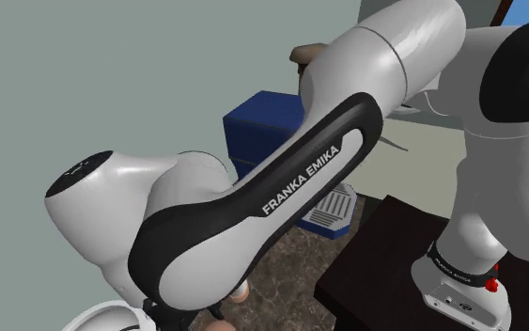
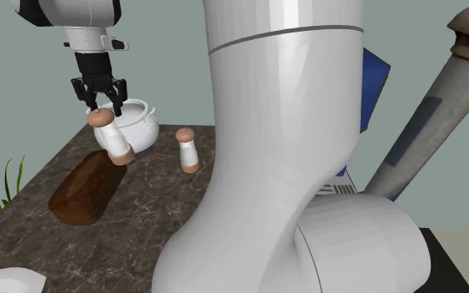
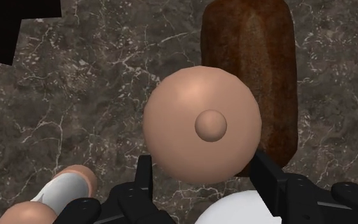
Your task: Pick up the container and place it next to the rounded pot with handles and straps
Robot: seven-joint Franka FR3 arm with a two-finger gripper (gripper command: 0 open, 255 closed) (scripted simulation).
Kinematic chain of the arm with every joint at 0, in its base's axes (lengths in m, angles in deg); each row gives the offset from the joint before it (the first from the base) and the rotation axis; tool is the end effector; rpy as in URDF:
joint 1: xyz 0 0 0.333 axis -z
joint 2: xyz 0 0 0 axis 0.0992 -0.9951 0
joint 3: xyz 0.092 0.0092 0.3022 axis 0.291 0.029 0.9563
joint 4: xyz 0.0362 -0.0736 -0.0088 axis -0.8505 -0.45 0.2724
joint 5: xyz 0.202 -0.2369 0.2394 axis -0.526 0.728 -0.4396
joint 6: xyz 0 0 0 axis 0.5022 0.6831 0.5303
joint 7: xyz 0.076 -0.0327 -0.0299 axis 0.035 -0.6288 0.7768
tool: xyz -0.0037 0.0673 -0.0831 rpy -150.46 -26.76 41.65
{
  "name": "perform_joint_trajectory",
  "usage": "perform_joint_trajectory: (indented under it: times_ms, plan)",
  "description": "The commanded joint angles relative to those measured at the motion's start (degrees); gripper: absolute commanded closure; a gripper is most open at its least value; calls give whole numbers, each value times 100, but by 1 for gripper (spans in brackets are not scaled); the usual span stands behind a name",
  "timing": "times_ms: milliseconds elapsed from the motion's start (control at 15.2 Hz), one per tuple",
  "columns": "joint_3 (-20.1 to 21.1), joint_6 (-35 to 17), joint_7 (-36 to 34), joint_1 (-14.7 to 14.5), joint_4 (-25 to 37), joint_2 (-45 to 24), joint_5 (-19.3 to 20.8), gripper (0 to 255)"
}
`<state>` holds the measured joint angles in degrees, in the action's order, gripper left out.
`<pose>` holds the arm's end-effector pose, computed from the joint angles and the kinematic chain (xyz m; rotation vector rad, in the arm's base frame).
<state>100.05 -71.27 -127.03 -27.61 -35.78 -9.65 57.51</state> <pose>0.3218 0.5681 0.3786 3.0655 0.4175 -0.3602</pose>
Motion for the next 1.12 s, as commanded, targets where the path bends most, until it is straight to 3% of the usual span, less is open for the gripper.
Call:
perform_joint_trajectory:
  times_ms: [0, 1056]
  plan:
    - [-15, -142, 1, -4, -97, -48, 24, 255]
    - [-189, -1108, -33, -114, -540, -620, 287, 255]
